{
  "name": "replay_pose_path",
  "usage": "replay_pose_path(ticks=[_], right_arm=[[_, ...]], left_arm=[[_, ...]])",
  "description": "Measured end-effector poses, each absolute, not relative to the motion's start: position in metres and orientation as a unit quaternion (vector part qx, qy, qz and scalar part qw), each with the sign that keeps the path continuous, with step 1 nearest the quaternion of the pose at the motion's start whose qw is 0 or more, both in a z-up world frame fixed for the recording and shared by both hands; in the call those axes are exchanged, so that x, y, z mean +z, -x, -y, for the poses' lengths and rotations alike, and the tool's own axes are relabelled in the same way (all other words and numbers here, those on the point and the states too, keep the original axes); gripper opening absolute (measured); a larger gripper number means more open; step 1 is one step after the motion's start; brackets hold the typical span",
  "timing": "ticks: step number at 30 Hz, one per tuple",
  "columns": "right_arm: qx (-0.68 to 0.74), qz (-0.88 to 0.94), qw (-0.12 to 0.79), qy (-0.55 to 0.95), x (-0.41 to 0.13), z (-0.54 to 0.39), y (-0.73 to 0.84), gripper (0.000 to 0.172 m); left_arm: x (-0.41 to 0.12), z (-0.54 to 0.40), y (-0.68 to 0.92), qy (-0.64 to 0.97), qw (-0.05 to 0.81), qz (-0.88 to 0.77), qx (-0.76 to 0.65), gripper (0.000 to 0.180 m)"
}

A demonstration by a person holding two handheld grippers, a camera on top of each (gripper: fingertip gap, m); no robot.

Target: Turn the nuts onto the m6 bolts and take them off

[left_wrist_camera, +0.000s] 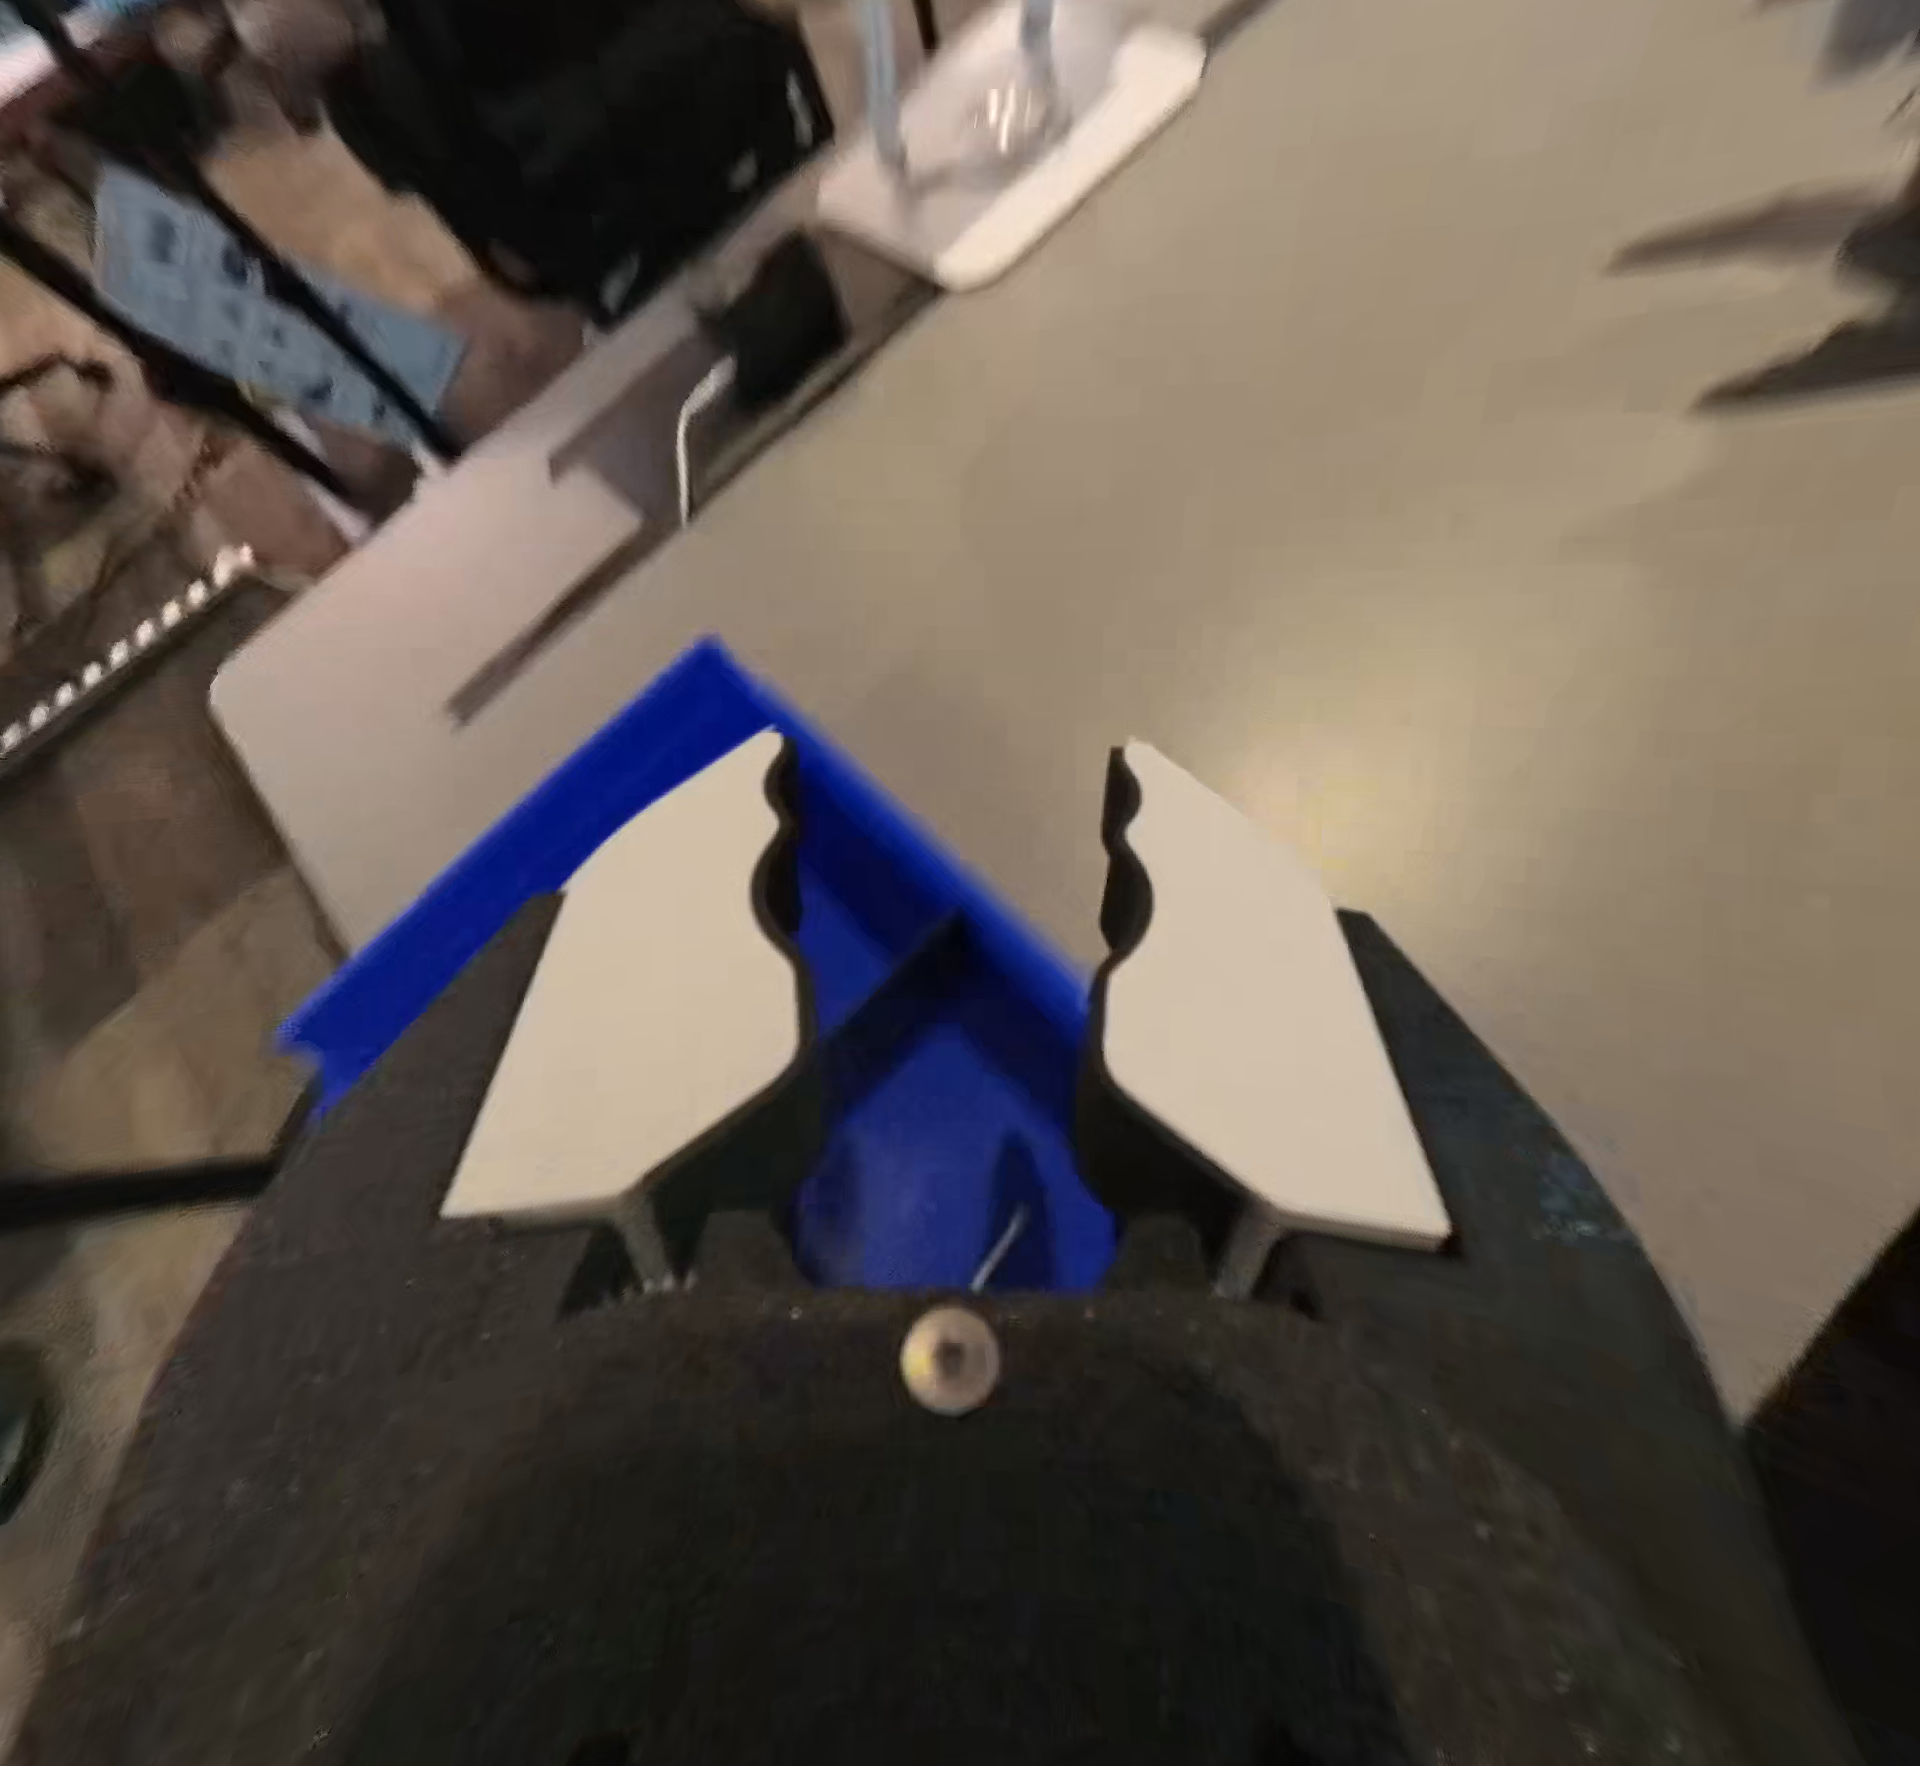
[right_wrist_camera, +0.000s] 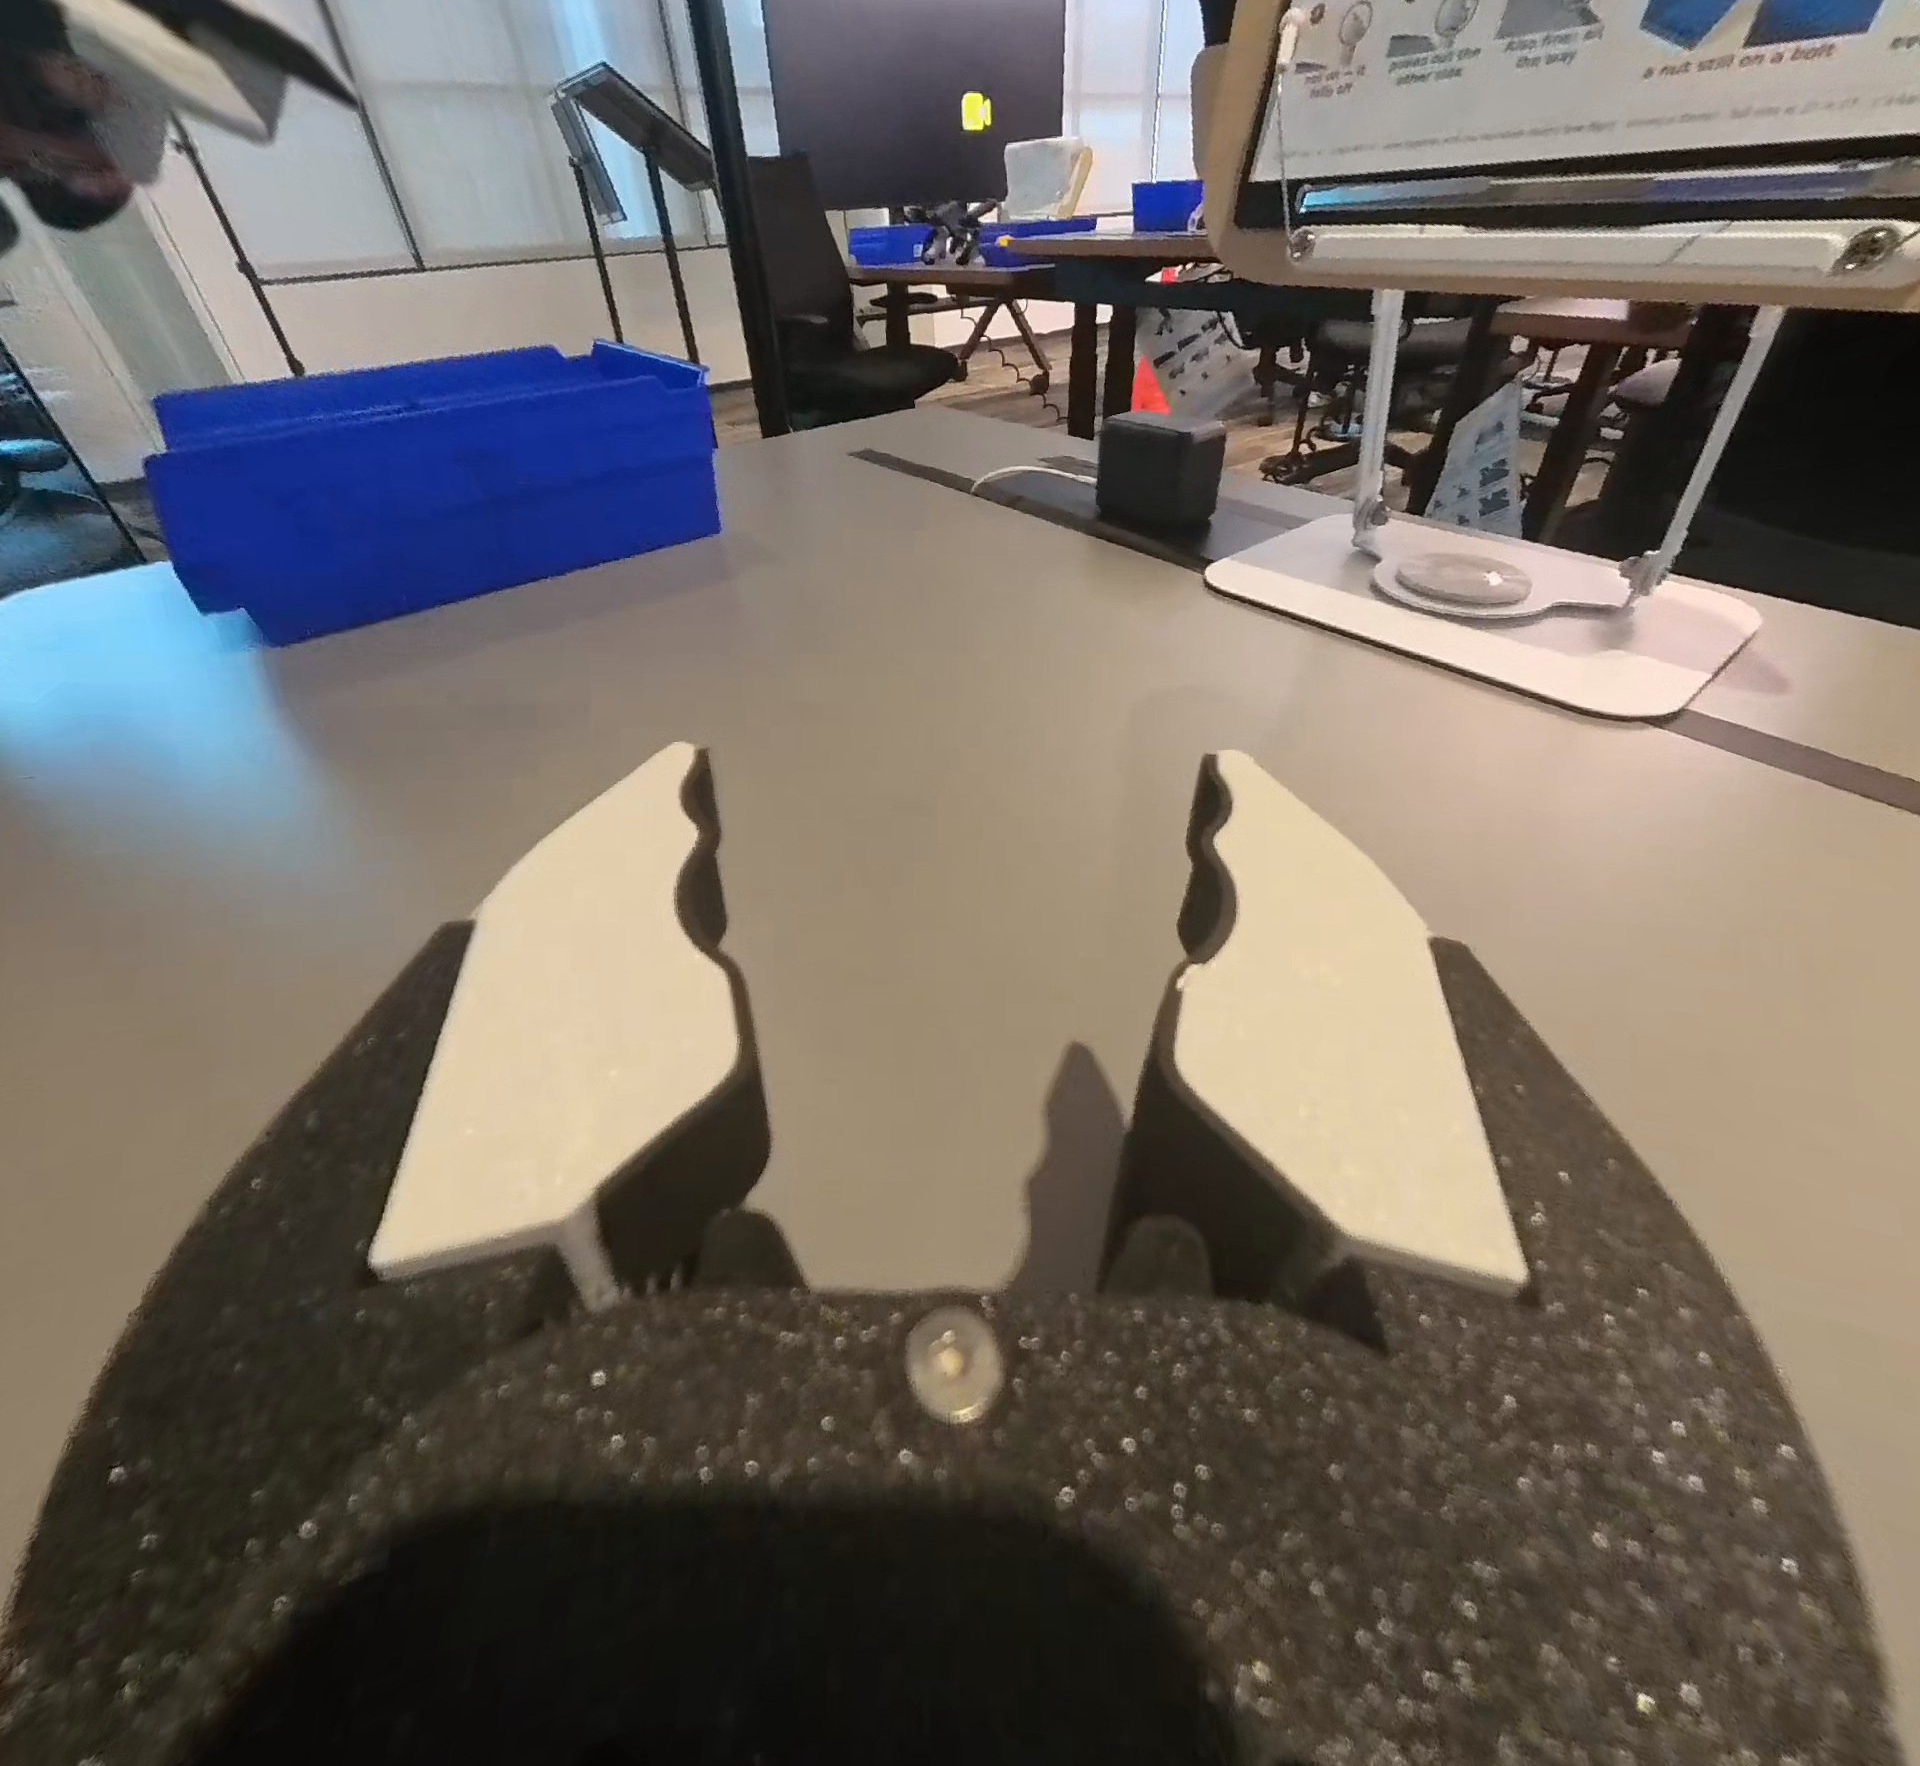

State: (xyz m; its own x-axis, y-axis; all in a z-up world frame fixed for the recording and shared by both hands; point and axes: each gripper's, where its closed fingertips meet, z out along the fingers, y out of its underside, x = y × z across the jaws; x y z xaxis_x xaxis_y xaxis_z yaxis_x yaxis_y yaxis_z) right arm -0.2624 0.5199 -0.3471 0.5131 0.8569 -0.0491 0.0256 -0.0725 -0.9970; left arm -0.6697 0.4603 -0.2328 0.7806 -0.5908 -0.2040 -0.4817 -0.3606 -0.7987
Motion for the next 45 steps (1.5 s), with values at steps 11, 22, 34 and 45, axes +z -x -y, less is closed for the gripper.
replay_pose_path(ticks=[11,22,34,45], right_arm=[[0.351,0.364,0.582,0.636,-0.349,-0.517,0.268,0.087],[0.358,0.344,0.602,0.626,-0.343,-0.525,0.257,0.084],[0.348,0.35,0.604,0.625,-0.344,-0.526,0.256,0.083],[0.352,0.34,0.606,0.627,-0.339,-0.528,0.251,0.081]], left_arm=[[-0.36,-0.394,0.762,0.888,0.195,-0.411,-0.058,0.044],[-0.422,-0.381,0.78,0.88,0.051,-0.471,-0.026,0.027],[-0.445,-0.376,0.786,0.881,-0.014,-0.473,-0.011,0.007],[-0.286,-0.439,0.706,0.868,0.165,-0.465,0.063,0.005]])
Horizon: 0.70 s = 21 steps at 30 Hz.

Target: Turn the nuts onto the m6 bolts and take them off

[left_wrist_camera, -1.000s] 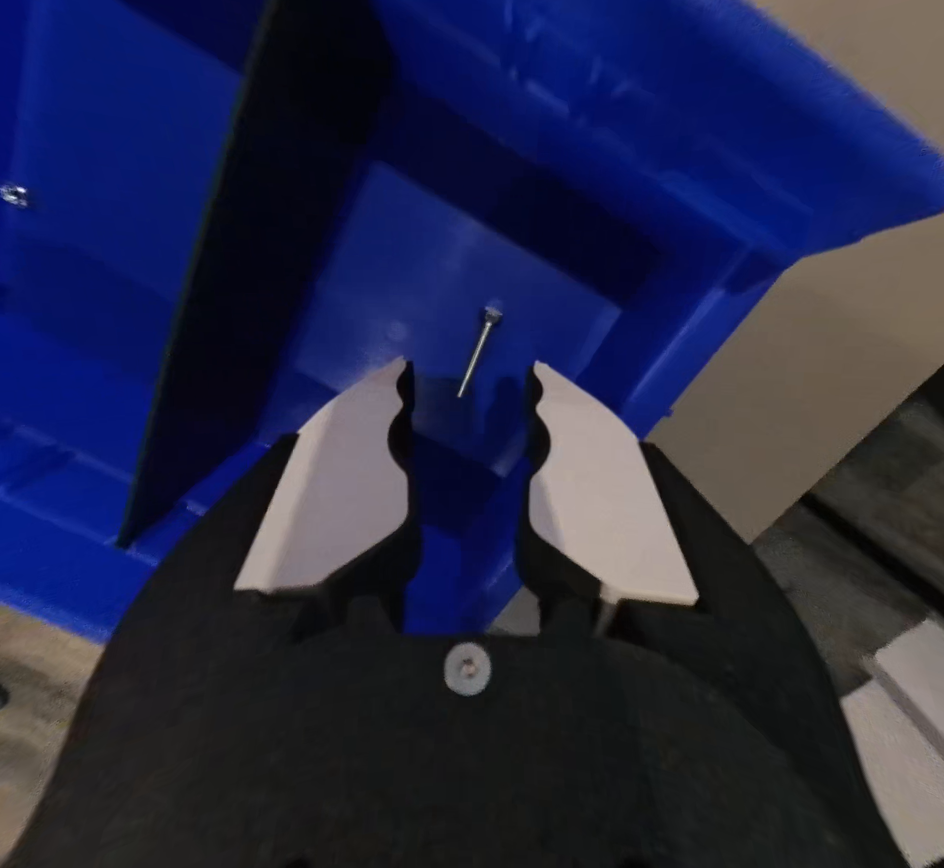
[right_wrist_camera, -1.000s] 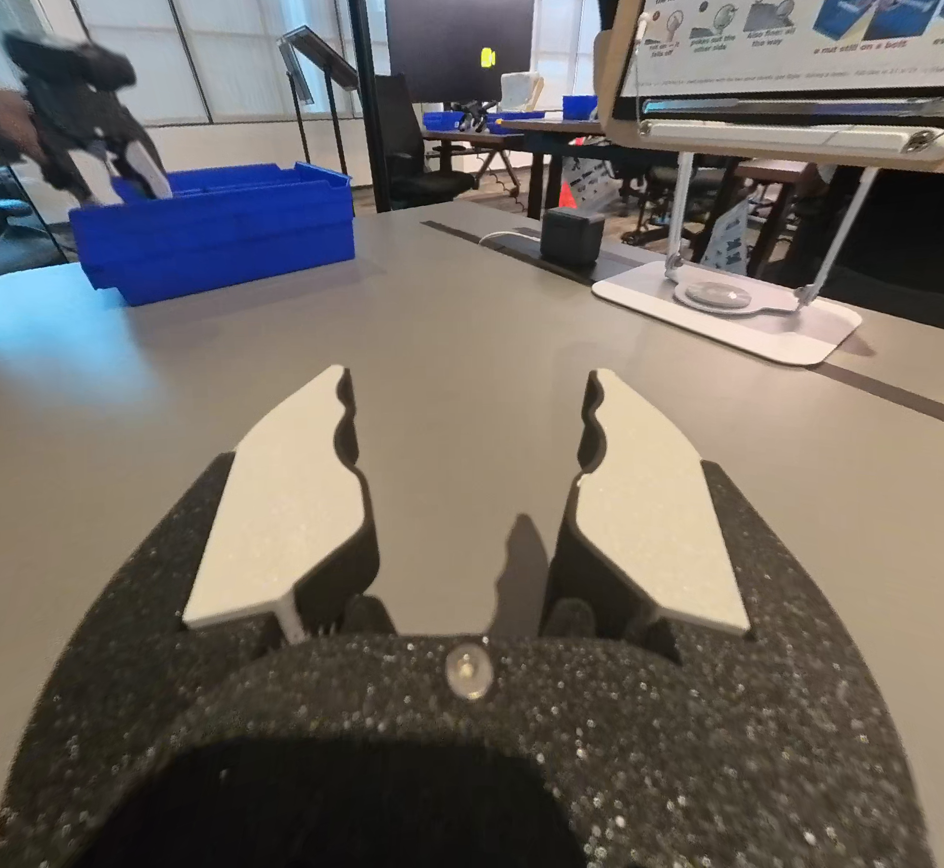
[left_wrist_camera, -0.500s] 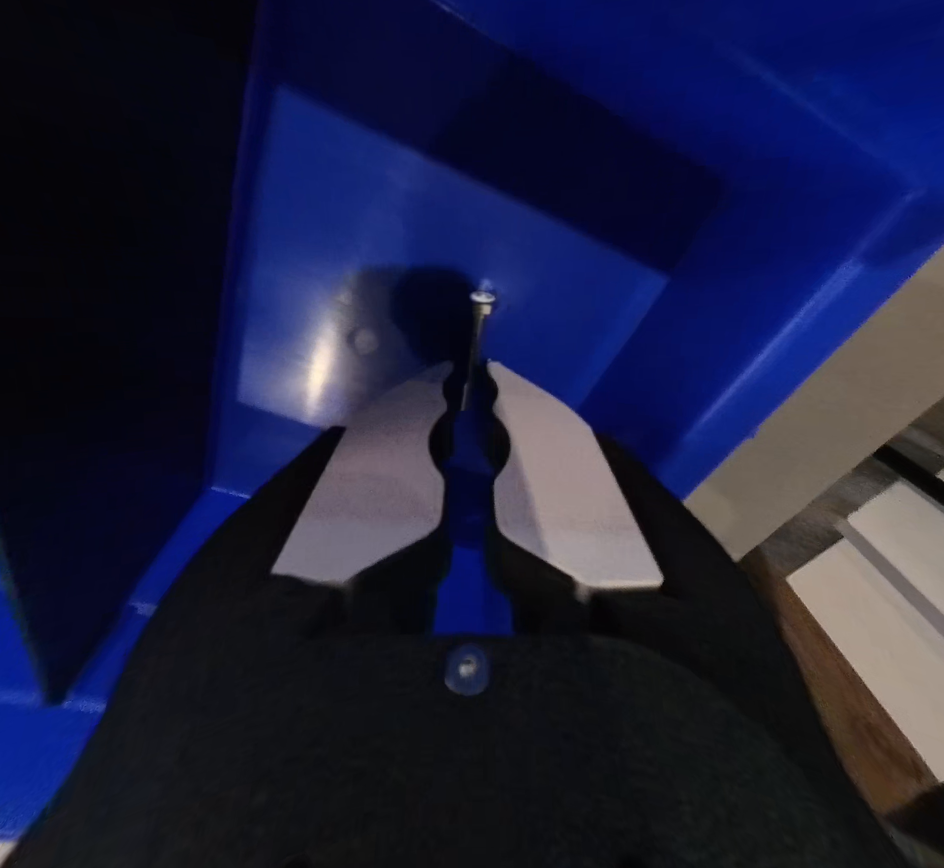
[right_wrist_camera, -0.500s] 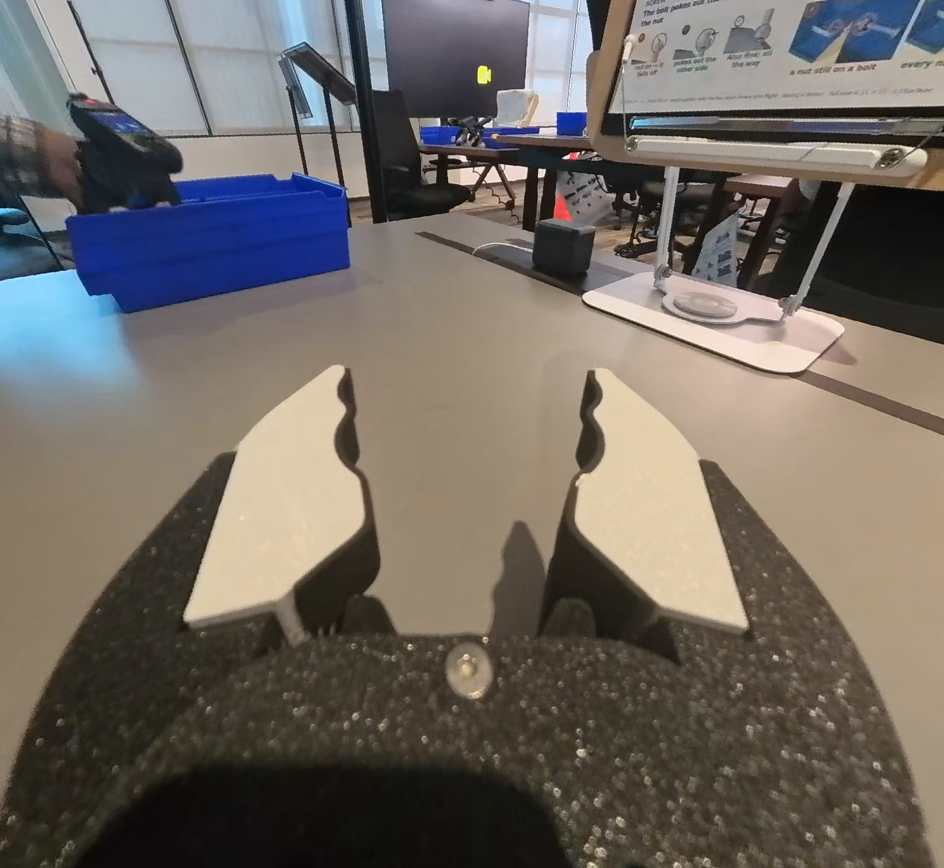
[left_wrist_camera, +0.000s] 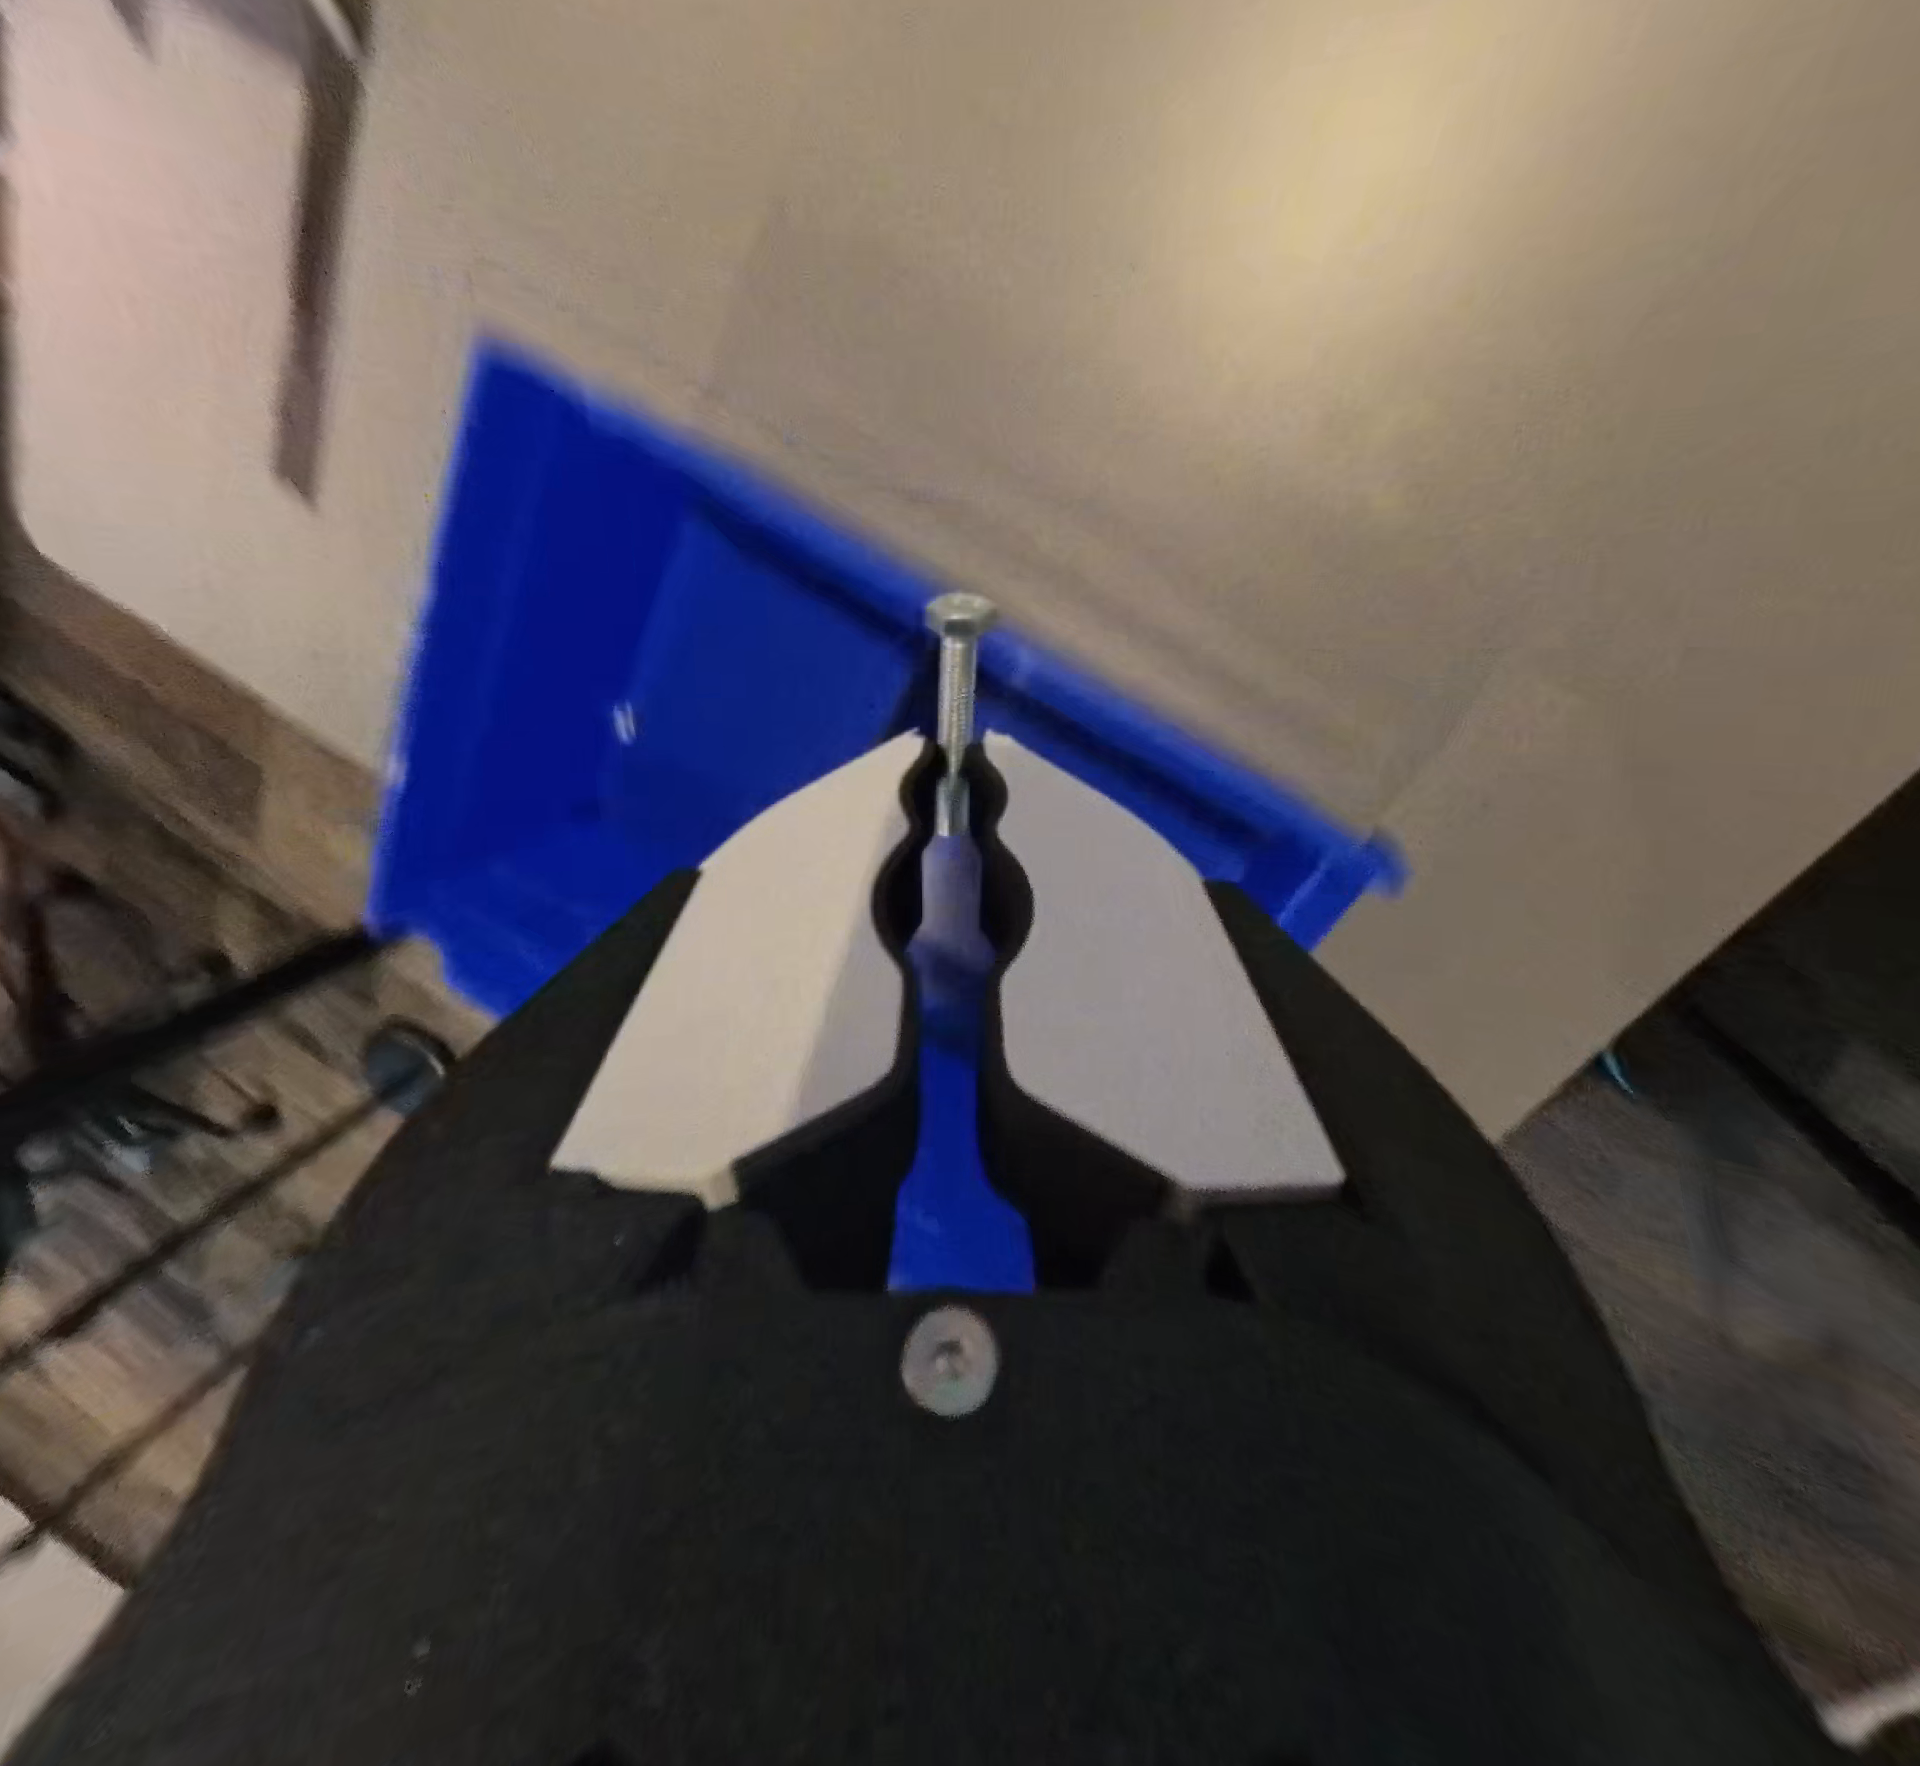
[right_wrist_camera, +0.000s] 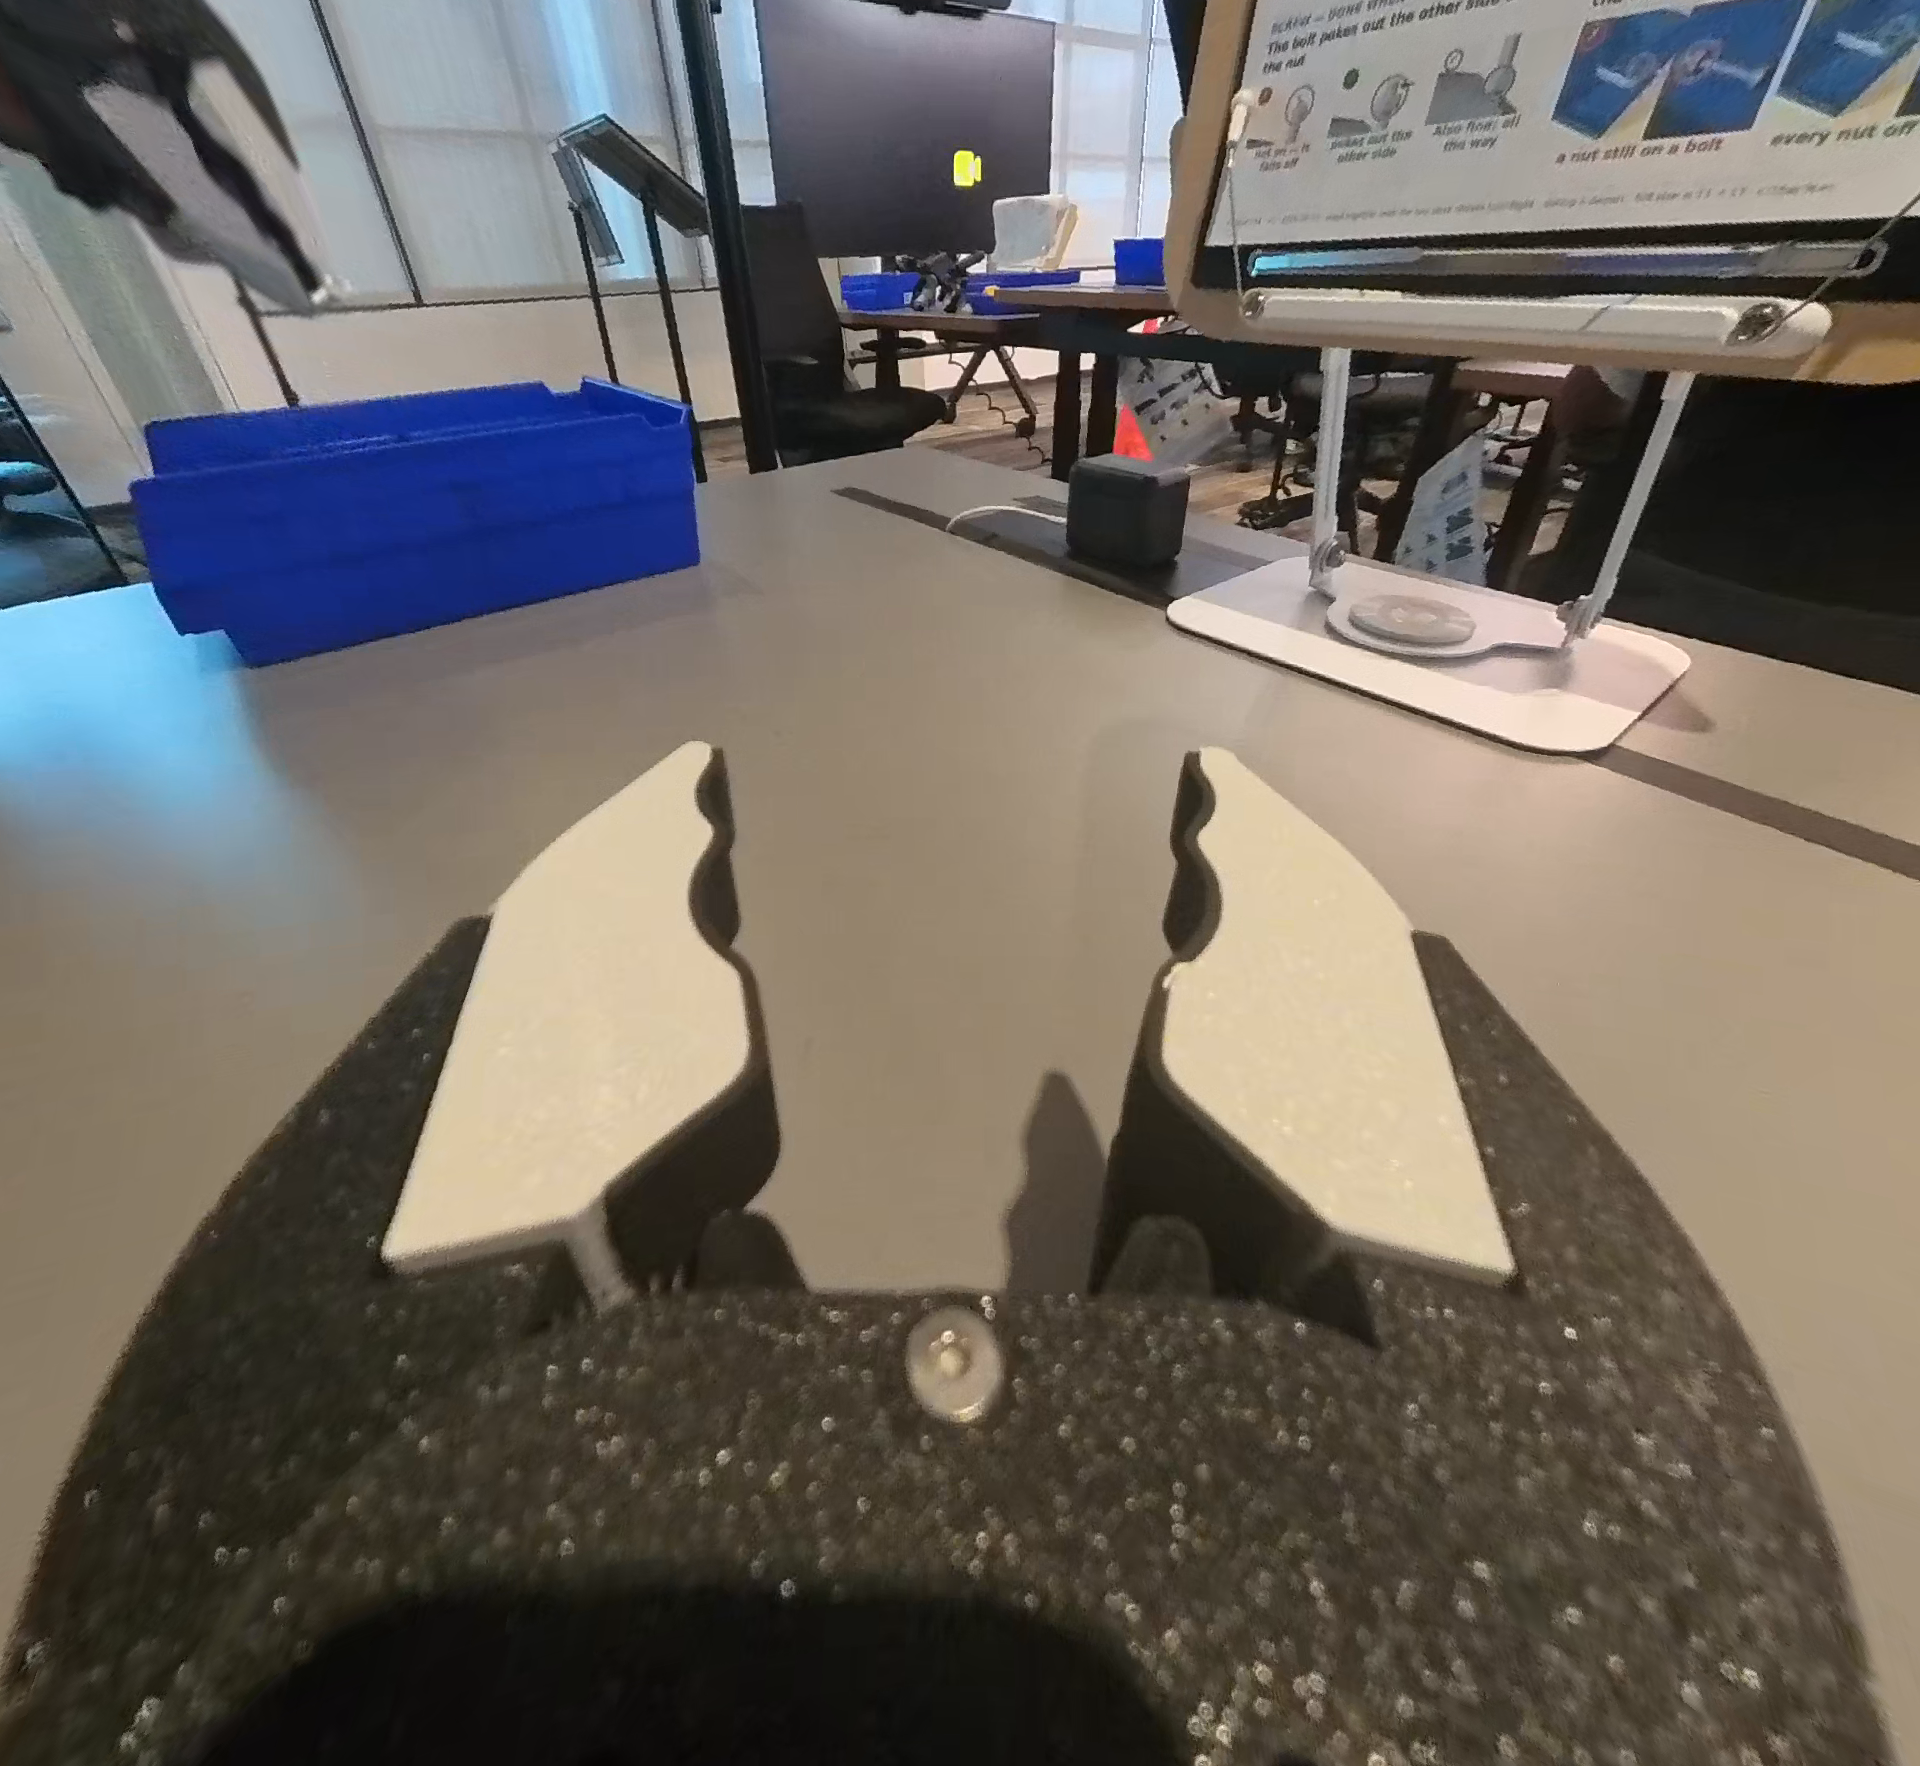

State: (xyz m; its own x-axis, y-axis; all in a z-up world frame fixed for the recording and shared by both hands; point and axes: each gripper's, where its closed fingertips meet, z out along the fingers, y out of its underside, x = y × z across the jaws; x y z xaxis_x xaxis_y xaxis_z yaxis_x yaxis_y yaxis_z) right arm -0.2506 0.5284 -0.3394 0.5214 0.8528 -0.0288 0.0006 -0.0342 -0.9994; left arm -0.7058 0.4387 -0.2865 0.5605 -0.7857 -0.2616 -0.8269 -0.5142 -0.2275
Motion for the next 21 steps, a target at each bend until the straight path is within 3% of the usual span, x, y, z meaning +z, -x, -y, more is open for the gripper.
replay_pose_path(ticks=[4,10,14,21], right_arm=[[0.35,0.341,0.603,0.631,-0.342,-0.53,0.249,0.081],[0.349,0.349,0.608,0.622,-0.343,-0.53,0.245,0.08],[0.357,0.33,0.616,0.62,-0.335,-0.533,0.236,0.08],[0.36,0.323,0.622,0.616,-0.328,-0.533,0.234,0.079]], left_arm=[[-0.283,-0.47,0.567,0.823,0.201,-0.531,0.028,0.005],[-0.395,-0.485,0.399,0.796,0.11,-0.59,-0.081,0.005],[-0.437,-0.483,0.358,0.777,0.077,-0.618,-0.09,0.005],[-0.452,-0.481,0.344,0.764,0.07,-0.635,-0.088,0.005]])
